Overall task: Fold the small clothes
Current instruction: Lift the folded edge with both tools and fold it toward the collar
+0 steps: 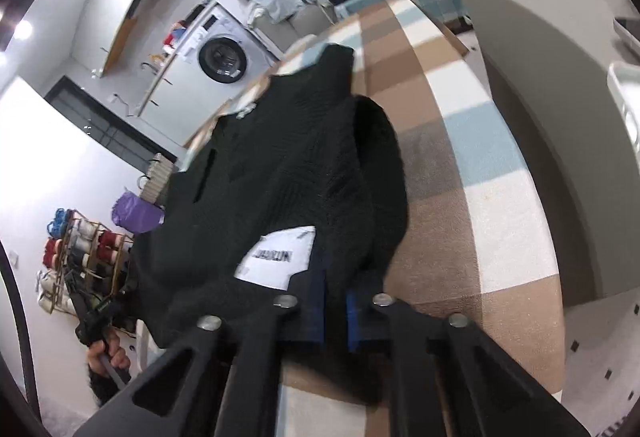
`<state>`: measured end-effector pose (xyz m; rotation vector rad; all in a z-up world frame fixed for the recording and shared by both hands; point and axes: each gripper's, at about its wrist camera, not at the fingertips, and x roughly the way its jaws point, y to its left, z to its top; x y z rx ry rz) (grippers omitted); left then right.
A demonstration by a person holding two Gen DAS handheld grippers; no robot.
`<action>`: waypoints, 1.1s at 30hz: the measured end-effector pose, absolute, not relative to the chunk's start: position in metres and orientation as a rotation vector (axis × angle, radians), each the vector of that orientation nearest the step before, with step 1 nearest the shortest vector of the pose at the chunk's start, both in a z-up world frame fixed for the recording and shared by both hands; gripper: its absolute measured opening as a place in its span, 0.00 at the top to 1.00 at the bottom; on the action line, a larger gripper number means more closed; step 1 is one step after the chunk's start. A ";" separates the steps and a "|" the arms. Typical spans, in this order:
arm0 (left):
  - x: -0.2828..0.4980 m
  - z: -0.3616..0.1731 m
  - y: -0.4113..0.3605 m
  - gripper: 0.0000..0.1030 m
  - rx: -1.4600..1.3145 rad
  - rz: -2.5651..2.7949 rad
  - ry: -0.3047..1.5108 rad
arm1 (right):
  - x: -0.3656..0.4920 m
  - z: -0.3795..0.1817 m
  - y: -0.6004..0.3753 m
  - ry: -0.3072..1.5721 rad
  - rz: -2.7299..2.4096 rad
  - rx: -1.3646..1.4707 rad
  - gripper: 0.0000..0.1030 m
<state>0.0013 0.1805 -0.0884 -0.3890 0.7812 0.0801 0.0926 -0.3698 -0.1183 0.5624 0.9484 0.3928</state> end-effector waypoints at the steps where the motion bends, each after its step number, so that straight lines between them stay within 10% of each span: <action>1: 0.001 -0.080 0.181 0.97 -0.399 0.072 0.750 | 0.091 -0.113 -0.370 0.923 0.392 0.558 0.94; 16: 0.081 -0.017 0.212 0.97 -0.469 0.106 0.539 | 0.160 -0.035 -0.365 0.556 0.331 0.713 0.95; 25: 0.131 -0.098 0.216 0.96 -0.505 0.146 0.776 | 0.191 -0.096 -0.359 0.840 0.110 0.612 0.95; 28: 0.133 -0.107 0.212 0.82 -0.498 0.138 0.826 | 0.187 -0.105 -0.359 0.894 0.099 0.590 0.85; 30: 0.126 -0.110 0.208 0.59 -0.484 0.128 0.842 | 0.174 -0.106 -0.362 0.898 0.113 0.593 0.58; 33: 0.109 -0.115 0.204 0.34 -0.465 0.159 0.847 | 0.142 -0.107 -0.364 0.912 0.147 0.579 0.55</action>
